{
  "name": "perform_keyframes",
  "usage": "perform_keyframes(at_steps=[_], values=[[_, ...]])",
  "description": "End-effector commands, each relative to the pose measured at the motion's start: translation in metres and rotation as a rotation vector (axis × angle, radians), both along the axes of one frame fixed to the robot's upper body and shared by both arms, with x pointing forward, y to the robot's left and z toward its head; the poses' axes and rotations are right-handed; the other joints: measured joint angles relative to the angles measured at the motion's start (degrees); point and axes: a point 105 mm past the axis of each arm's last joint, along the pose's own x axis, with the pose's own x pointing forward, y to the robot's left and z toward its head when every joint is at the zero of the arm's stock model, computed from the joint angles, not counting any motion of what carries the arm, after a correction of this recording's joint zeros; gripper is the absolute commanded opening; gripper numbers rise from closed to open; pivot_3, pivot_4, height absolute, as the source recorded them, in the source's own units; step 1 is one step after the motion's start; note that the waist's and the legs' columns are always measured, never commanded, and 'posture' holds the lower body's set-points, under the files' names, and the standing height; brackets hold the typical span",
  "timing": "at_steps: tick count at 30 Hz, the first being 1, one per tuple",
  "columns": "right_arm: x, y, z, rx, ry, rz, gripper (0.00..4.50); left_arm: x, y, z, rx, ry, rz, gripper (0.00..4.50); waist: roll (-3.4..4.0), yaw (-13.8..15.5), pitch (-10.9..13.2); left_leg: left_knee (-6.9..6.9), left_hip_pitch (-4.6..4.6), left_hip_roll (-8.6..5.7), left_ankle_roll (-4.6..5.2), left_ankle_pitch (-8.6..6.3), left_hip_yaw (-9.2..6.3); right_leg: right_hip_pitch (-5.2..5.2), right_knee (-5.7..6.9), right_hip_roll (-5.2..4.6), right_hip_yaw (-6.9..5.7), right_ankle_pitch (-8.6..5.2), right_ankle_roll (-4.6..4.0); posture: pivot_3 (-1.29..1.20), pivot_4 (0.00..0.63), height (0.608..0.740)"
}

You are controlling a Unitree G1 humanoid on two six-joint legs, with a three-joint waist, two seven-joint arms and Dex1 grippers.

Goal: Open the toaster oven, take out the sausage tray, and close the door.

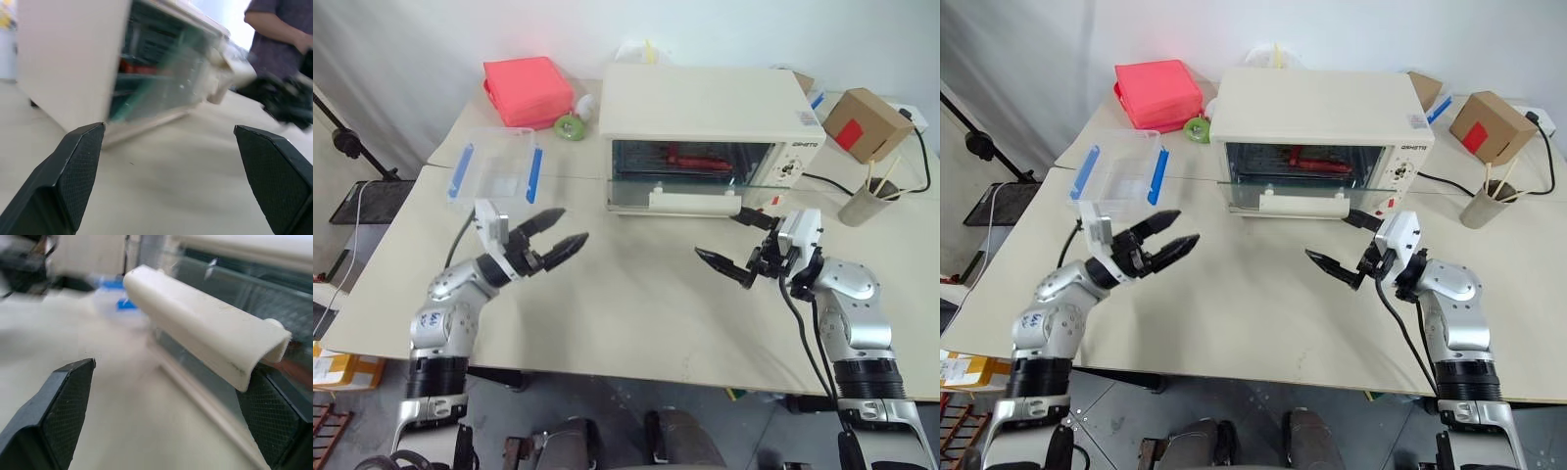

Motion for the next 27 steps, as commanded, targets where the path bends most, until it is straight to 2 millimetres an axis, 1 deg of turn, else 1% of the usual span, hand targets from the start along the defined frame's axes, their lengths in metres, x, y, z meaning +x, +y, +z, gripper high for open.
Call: perform_keyframes(at_steps=[1,2,3,4,5,7,8,11,14,17,22,27], values=[[-0.007,0.006,0.012,-0.028,-0.076,0.042,4.50,-0.001,0.003,0.008,-0.025,-0.028,-0.014,4.48,0.00,-0.1,0.0,-0.01,0.01,0.00,0.00,0.00,0.00,0.00,0.01,0.00,0.00,0.00,0.00,0.00,0.150,0.740],[-0.008,0.005,0.011,-0.033,-0.076,0.041,4.50,0.008,0.000,0.014,-0.023,-0.044,-0.011,4.48,0.00,0.0,0.0,-0.03,0.01,0.00,0.00,0.00,0.00,-0.01,0.01,0.00,0.00,0.00,0.00,0.00,0.150,0.740],[-0.009,0.005,0.009,-0.043,-0.076,0.042,4.50,0.023,-0.007,0.020,-0.009,-0.062,0.003,4.08,-0.01,0.2,0.0,-0.03,0.02,0.00,-0.01,0.00,-0.02,-0.01,0.04,0.00,-0.03,0.00,0.00,0.00,0.150,0.740],[-0.010,0.005,0.008,-0.050,-0.076,0.043,4.50,0.034,-0.013,0.025,0.005,-0.075,0.011,3.88,-0.04,0.6,0.0,0.01,0.01,0.01,-0.02,0.01,-0.04,-0.03,0.06,0.00,-0.08,0.00,0.00,0.00,0.150,0.740],[-0.010,0.005,0.008,-0.052,-0.078,0.043,4.50,0.039,-0.025,0.030,-0.002,-0.084,-0.028,3.59,-0.05,0.7,0.0,0.11,-0.04,0.01,-0.04,0.04,-0.10,-0.02,0.09,0.00,-0.16,0.00,0.00,0.00,0.150,0.740],[-0.010,0.006,0.009,-0.056,-0.081,0.044,4.50,0.043,-0.038,0.036,-0.021,-0.097,-0.070,2.98,-0.05,0.7,0.0,0.20,-0.13,-0.02,-0.01,0.04,-0.16,0.01,0.04,-0.02,-0.22,0.00,0.00,0.00,0.150,0.740],[-0.010,0.006,0.010,-0.056,-0.083,0.043,4.50,0.047,-0.039,0.038,-0.035,-0.100,-0.071,2.74,-0.05,0.6,0.0,0.22,-0.14,-0.03,0.03,0.02,-0.11,0.01,0.03,-0.03,-0.19,0.00,0.00,0.00,0.150,0.740],[-0.011,0.007,0.012,-0.062,-0.087,0.043,4.50,0.053,-0.049,0.042,-0.048,-0.107,-0.090,1.83,-0.05,0.1,0.0,0.16,-0.14,-0.02,0.05,-0.05,-0.02,-0.04,0.09,-0.04,-0.21,0.00,0.00,0.00,0.150,0.740],[-0.013,0.007,0.013,-0.063,-0.087,0.038,4.50,0.049,-0.061,0.041,-0.037,-0.121,-0.149,0.88,-0.06,0.1,0.0,0.08,-0.12,0.03,0.00,-0.04,-0.05,-0.27,0.46,0.00,-0.29,0.00,0.00,0.00,0.150,0.740],[-0.014,0.007,0.014,-0.063,-0.086,0.028,4.50,0.045,-0.069,0.034,0.004,-0.131,-0.194,0.01,-0.06,0.4,0.0,0.16,-0.12,0.06,-0.04,-0.03,-0.10,-0.32,0.43,0.00,-0.31,0.00,0.00,0.00,0.150,0.740],[-0.019,0.006,0.012,-0.069,-0.085,0.008,4.50,0.041,-0.079,0.019,0.052,-0.117,-0.229,0.01,-0.06,0.5,0.0,0.32,-0.13,0.04,-0.03,-0.04,-0.08,-0.24,0.42,-0.02,-0.26,0.00,0.00,0.00,0.150,0.740],[-0.029,-0.010,0.007,-0.075,-0.080,-0.079,4.50,0.036,-0.084,0.008,0.092,-0.112,-0.264,0.01,-0.06,0.9,0.0,0.28,-0.14,0.03,-0.04,-0.06,-0.14,-0.24,0.42,-0.03,-0.29,0.00,0.00,0.00,0.150,0.740]])
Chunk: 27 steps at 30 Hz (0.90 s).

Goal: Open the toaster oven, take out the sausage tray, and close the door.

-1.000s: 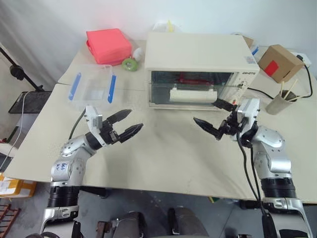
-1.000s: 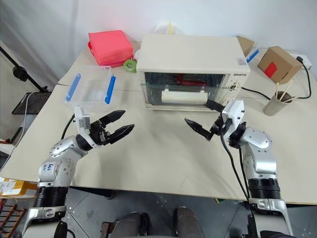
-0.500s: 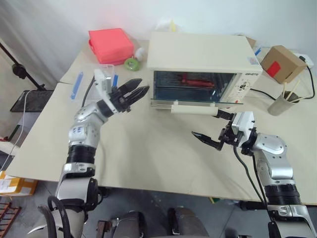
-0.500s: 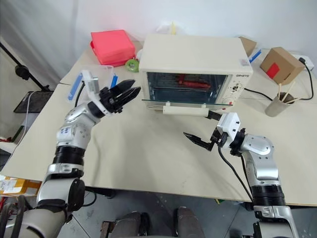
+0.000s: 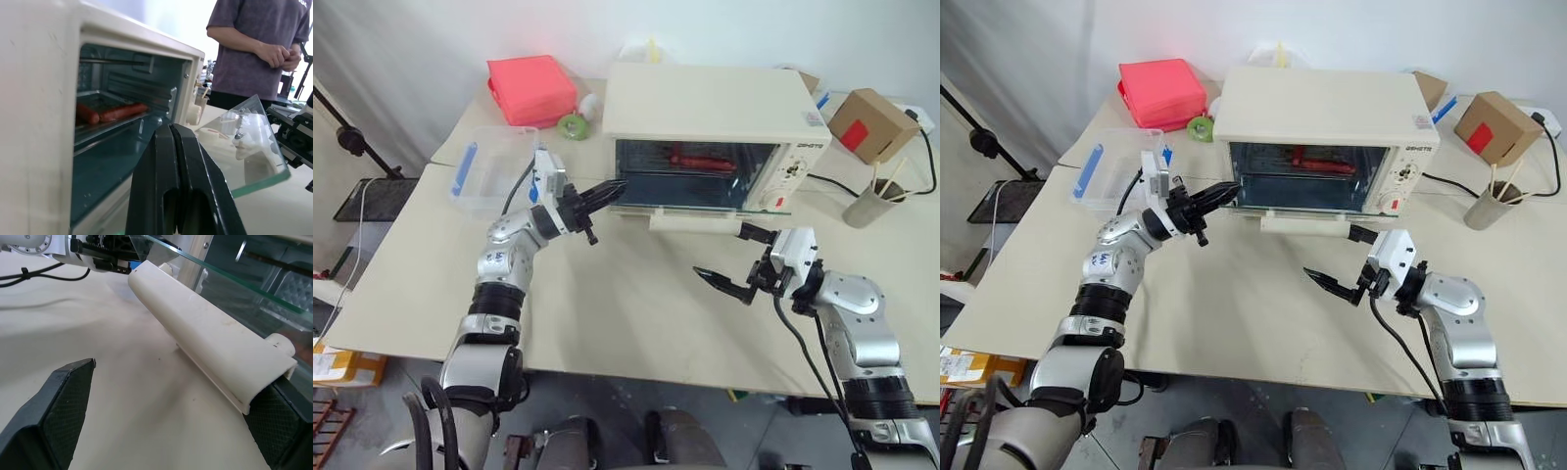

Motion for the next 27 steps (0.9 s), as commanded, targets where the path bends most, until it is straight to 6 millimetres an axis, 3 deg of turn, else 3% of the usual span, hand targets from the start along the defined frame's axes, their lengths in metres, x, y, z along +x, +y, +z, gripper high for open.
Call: perform_keyframes(at_steps=[1,7,10,13,16,20,27], values=[[-0.014,-0.014,0.016,-0.013,-0.089,-0.056,4.50,-0.006,-0.006,-0.007,0.048,-0.020,-0.039,0.01,0.00,0.3,0.0,0.01,-0.02,-0.01,0.01,-0.01,0.00,0.00,-0.01,0.00,0.00,0.00,0.00,0.00,0.150,0.740],[-0.055,-0.064,-0.015,-0.038,0.000,-0.289,4.50,-0.012,-0.007,-0.029,0.143,-0.013,-0.080,0.01,0.00,1.4,0.0,0.02,-0.02,-0.03,0.06,-0.07,-0.05,0.16,-0.29,-0.01,-0.02,0.00,0.00,0.00,0.150,0.740],[-0.071,-0.098,-0.013,-0.023,-0.002,-0.487,4.50,-0.015,-0.009,-0.044,0.194,-0.001,-0.082,0.01,0.01,1.1,0.0,0.03,0.03,-0.05,0.08,-0.07,-0.01,0.29,-0.45,-0.01,0.03,0.00,0.00,0.00,0.150,0.740],[-0.069,-0.107,-0.004,-0.037,-0.044,-0.561,4.50,-0.013,-0.007,-0.049,0.206,0.012,-0.040,0.01,-0.01,0.1,0.0,0.04,0.20,-0.07,0.10,-0.08,0.14,0.34,-0.33,-0.01,0.21,0.00,0.01,0.00,0.150,0.740],[-0.048,-0.123,0.013,-0.138,-0.091,-0.750,4.50,-0.019,-0.006,-0.060,0.217,0.036,-0.044,0.01,0.03,-0.7,0.0,-0.01,0.34,-0.07,0.03,-0.05,0.15,0.33,-0.16,0.01,0.27,0.00,0.00,0.00,0.150,0.740],[-0.028,-0.084,0.025,-0.154,-0.124,-0.590,4.50,-0.032,-0.007,-0.065,0.194,0.073,-0.073,0.88,0.03,-0.6,0.0,-0.06,0.31,-0.06,-0.06,0.01,0.21,0.16,-0.01,0.03,0.36,-0.01,-0.01,0.00,0.150,0.740],[0.022,-0.030,0.039,-0.206,-0.274,-0.458,4.50,-0.039,0.010,-0.050,0.117,0.005,0.069,3.05,0.05,-0.4,0.0,0.03,0.27,-0.01,-0.05,0.01,0.20,0.16,0.01,0.09,0.38,-0.01,-0.02,0.00,0.150,0.740]])
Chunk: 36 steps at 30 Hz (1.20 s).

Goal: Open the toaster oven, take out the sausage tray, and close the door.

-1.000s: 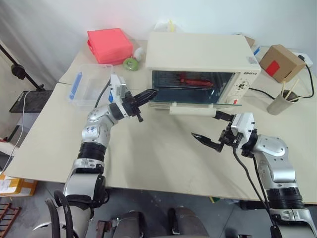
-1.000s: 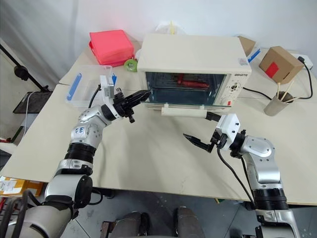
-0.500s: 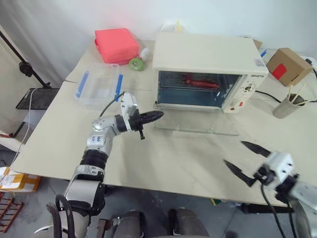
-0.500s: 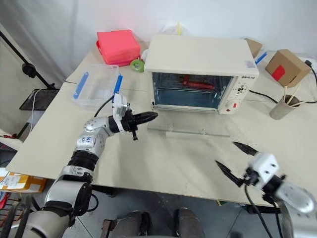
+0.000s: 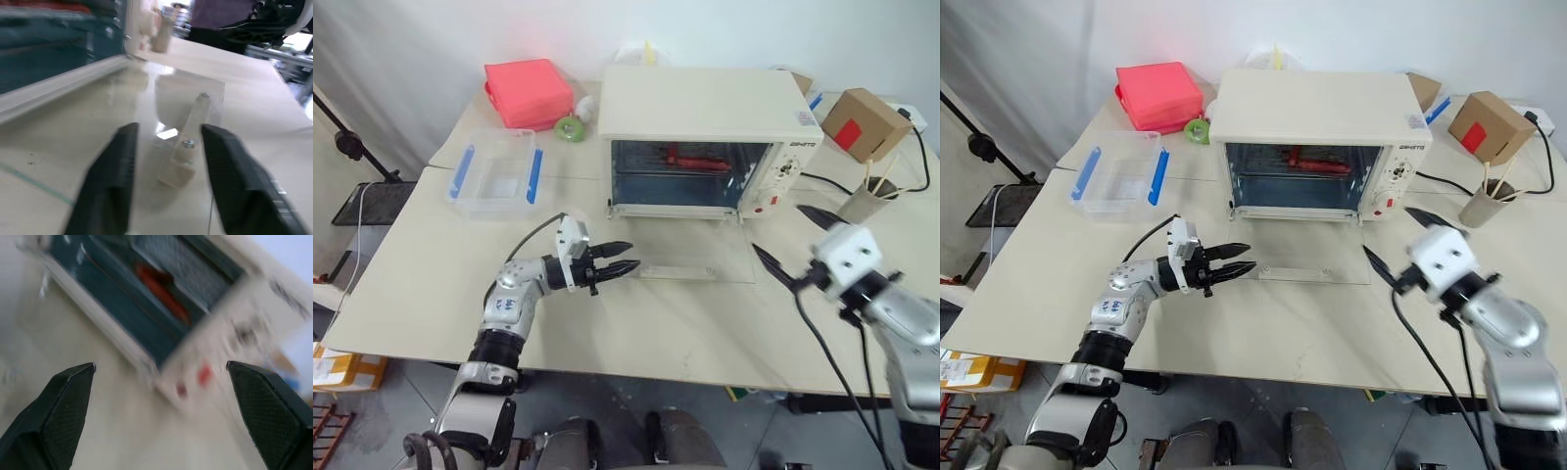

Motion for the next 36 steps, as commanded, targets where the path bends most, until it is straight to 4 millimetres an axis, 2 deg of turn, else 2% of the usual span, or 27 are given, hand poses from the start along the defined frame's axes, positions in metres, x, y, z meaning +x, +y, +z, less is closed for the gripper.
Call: perform_keyframes(at_steps=[1,4,5,8,10,12,15,18,24,29,33,36], values=[[0.017,0.020,0.005,-0.045,-0.071,0.032,4.50,-0.004,0.013,0.020,-0.056,-0.073,0.058,3.34,0.00,0.1,0.0,0.00,-0.01,0.00,0.01,0.00,0.00,-0.01,0.00,-0.01,-0.01,0.00,0.00,0.00,0.150,0.740],[0.047,0.053,0.008,-0.090,-0.128,0.069,4.50,-0.015,0.027,0.021,-0.069,-0.100,0.102,4.33,0.00,-0.3,0.0,0.03,-0.03,0.00,0.03,-0.01,0.05,-0.04,0.01,-0.03,0.01,0.00,0.00,0.00,0.150,0.740],[0.060,0.064,0.006,-0.126,-0.134,0.074,4.50,-0.020,0.032,0.022,-0.084,-0.111,0.129,4.47,0.00,-0.7,0.0,0.03,-0.03,0.00,0.03,-0.01,0.04,-0.04,0.03,-0.04,0.00,0.00,0.00,0.00,0.150,0.740],[0.095,0.086,0.008,-0.228,-0.199,0.027,4.50,-0.029,0.046,0.026,-0.110,-0.164,0.241,4.47,0.01,-1.5,0.0,0.06,-0.02,0.02,0.02,-0.01,0.03,-0.06,0.12,-0.04,-0.02,0.00,0.00,0.00,0.150,0.740],[0.112,0.093,0.006,-0.308,-0.213,-0.003,4.50,-0.032,0.051,0.027,-0.118,-0.183,0.288,4.47,0.02,-1.6,0.0,0.06,-0.04,0.02,0.02,-0.01,0.02,-0.10,0.14,-0.05,-0.03,0.00,-0.01,0.00,0.150,0.740],[0.123,0.095,0.004,-0.345,-0.210,-0.028,4.50,-0.034,0.052,0.026,-0.134,-0.167,0.306,4.47,0.02,-1.3,0.0,0.07,-0.05,0.02,0.02,-0.01,-0.03,-0.09,0.16,-0.08,-0.09,0.00,-0.01,0.00,0.150,0.740],[0.129,0.109,0.013,-0.348,-0.273,-0.014,4.50,-0.037,0.052,0.024,-0.146,-0.153,0.322,4.47,0.02,-1.5,0.0,0.07,-0.11,-0.02,0.07,-0.04,-0.05,-0.08,0.12,-0.14,-0.12,0.00,-0.01,0.00,0.150,0.740],[0.134,0.117,0.013,-0.385,-0.289,-0.022,3.83,-0.040,0.052,0.023,-0.146,-0.155,0.333,4.50,0.02,-1.8,0.0,0.06,-0.17,-0.02,0.08,-0.04,-0.04,-0.09,0.19,-0.15,-0.14,0.00,-0.01,0.00,0.150,0.740],[0.137,0.124,0.015,-0.434,-0.339,-0.024,1.73,-0.040,0.053,0.025,-0.150,-0.158,0.343,4.50,0.02,-1.9,0.0,0.07,-0.17,-0.01,0.07,-0.04,-0.05,-0.10,0.18,-0.14,-0.16,0.00,-0.01,0.00,0.150,0.740],[0.140,0.125,0.015,-0.438,-0.340,-0.037,0.04,-0.039,0.043,0.029,-0.157,-0.166,0.288,4.50,0.02,-2.0,0.0,0.06,-0.17,0.00,0.07,-0.03,-0.06,-0.11,0.20,-0.13,-0.18,0.00,-0.01,0.00,0.150,0.740],[0.136,0.131,0.019,-0.438,-0.375,-0.009,0.04,-0.017,0.029,0.047,-0.163,-0.195,0.199,4.50,0.02,-1.9,0.0,0.22,-0.19,0.00,0.04,0.02,-0.05,-0.08,0.17,-0.12,-0.17,0.00,-0.01,0.00,0.150,0.740],[0.134,0.132,0.028,-0.442,-0.412,-0.008,0.04,0.006,0.027,0.071,-0.206,-0.208,0.172,4.50,0.02,-2.0,0.0,0.23,-0.20,0.00,0.04,0.03,-0.04,-0.11,0.22,-0.11,-0.17,0.00,-0.01,0.00,0.150,0.740]])
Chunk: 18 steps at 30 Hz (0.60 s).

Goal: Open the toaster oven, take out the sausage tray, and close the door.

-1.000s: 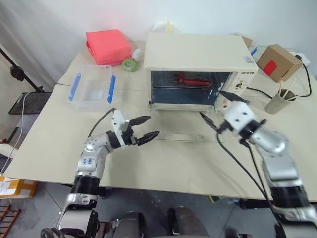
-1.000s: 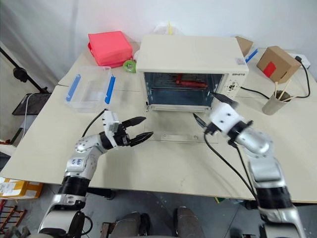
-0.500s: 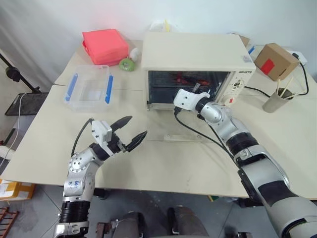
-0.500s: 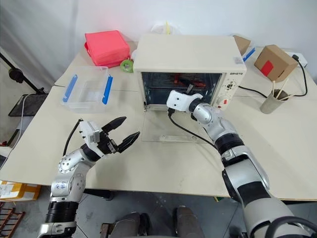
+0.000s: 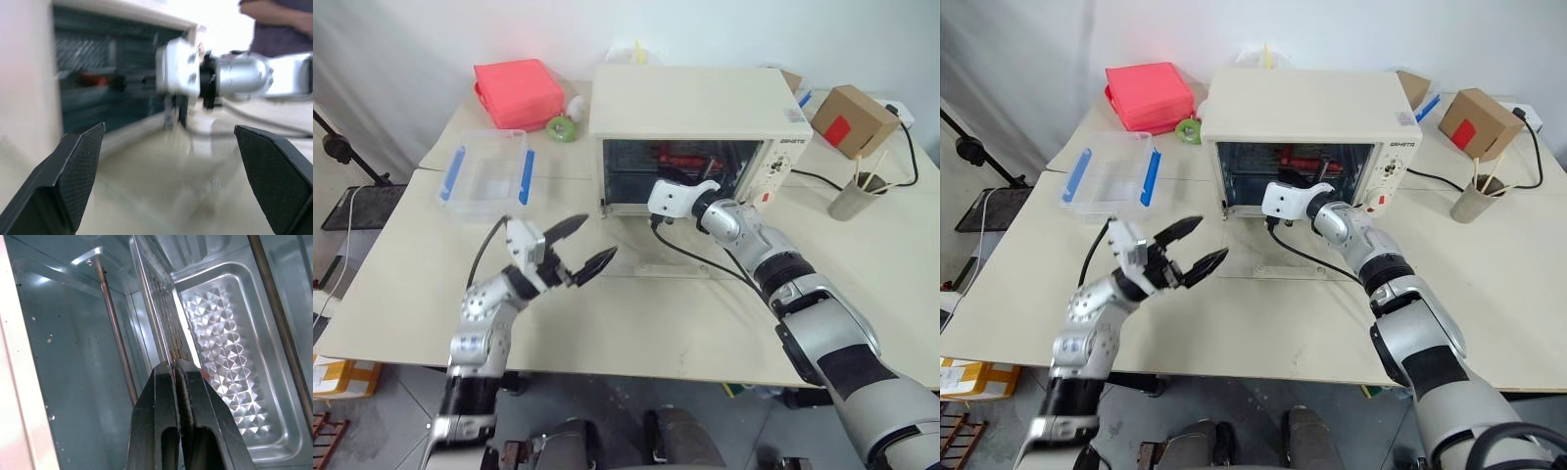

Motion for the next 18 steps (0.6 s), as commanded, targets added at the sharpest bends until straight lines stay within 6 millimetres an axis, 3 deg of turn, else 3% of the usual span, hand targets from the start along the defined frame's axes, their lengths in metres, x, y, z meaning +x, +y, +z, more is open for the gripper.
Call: perform_keyframes(at_steps=[1,9,11,14,18], values=[[-0.005,0.010,0.029,0.018,-0.103,0.045,0.04,0.019,0.000,0.025,-0.051,-0.030,-0.037,4.50,0.00,-0.2,0.0,-0.02,0.00,0.00,0.00,0.00,0.00,-0.01,0.10,0.00,-0.01,0.00,0.00,0.00,0.150,0.740],[-0.019,0.016,0.037,-0.002,-0.141,0.107,0.04,0.049,0.000,0.059,-0.094,-0.036,-0.093,4.50,0.00,-1.2,0.0,-0.14,-0.44,0.03,0.00,0.00,-0.07,-0.51,0.25,0.01,-0.13,0.00,0.01,0.00,0.150,0.740],[-0.024,0.014,0.037,-0.013,-0.141,0.120,0.04,0.051,0.001,0.060,-0.100,-0.018,-0.112,4.50,0.00,-1.2,0.0,0.10,-0.95,0.03,0.00,0.01,-0.12,-1.01,0.47,0.01,-0.15,0.00,0.01,0.00,0.150,0.740],[-0.033,0.010,0.035,-0.027,-0.141,0.136,0.04,0.052,-0.001,0.059,-0.099,-0.006,-0.131,4.50,0.00,-1.1,0.0,0.20,-0.98,0.03,0.00,0.01,-0.15,-1.05,0.60,0.00,-0.15,0.00,0.01,0.00,0.150,0.740],[-0.059,-0.001,0.019,-0.080,-0.113,0.170,0.04,0.051,-0.004,0.053,-0.097,0.033,-0.168,4.50,0.00,-0.8,0.0,0.23,-0.97,0.03,0.01,0.01,-0.17,-1.04,0.67,0.00,-0.14,0.00,0.01,0.00,0.150,0.740]])
